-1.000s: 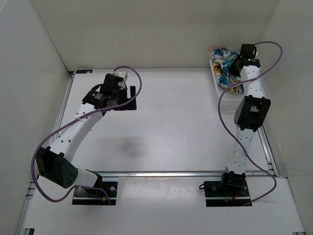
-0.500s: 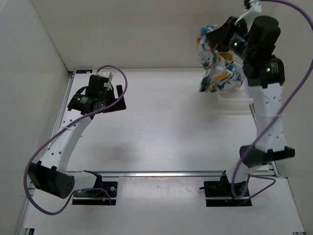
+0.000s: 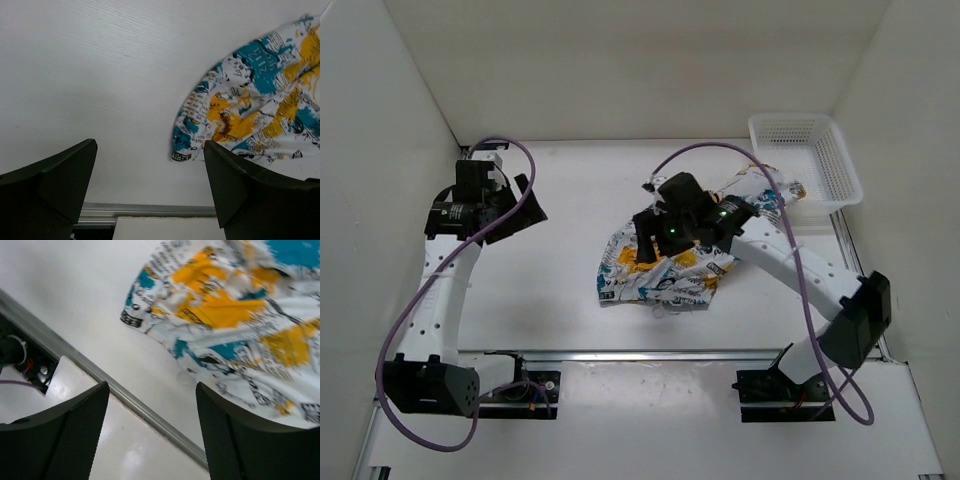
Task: Fold and stack the shorts
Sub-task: Move the shorts to the center of the board, then flatten the shorts out
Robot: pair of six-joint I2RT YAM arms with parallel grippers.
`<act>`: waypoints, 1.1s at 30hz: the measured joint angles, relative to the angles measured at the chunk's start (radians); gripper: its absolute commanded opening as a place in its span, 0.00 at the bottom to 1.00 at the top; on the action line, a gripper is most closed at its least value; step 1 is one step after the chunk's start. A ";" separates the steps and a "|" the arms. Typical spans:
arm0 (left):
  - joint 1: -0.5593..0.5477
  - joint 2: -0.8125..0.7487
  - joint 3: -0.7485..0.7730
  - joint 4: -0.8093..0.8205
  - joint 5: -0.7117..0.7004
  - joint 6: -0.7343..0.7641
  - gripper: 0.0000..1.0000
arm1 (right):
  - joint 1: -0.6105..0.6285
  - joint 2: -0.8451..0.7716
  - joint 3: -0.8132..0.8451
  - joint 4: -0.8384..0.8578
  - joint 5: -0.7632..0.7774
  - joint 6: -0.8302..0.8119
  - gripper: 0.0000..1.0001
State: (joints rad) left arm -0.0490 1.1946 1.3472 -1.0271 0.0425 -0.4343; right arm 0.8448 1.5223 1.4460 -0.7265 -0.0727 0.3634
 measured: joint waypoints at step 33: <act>-0.422 0.522 -0.338 0.365 0.175 -0.128 0.23 | -0.441 -0.141 -0.804 0.360 -0.107 0.362 0.35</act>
State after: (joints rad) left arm -0.4709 1.7164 1.0092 -0.6624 0.2180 -0.5625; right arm 0.4042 1.3811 0.6422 -0.3668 -0.1795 0.7258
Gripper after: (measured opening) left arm 0.441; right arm 0.493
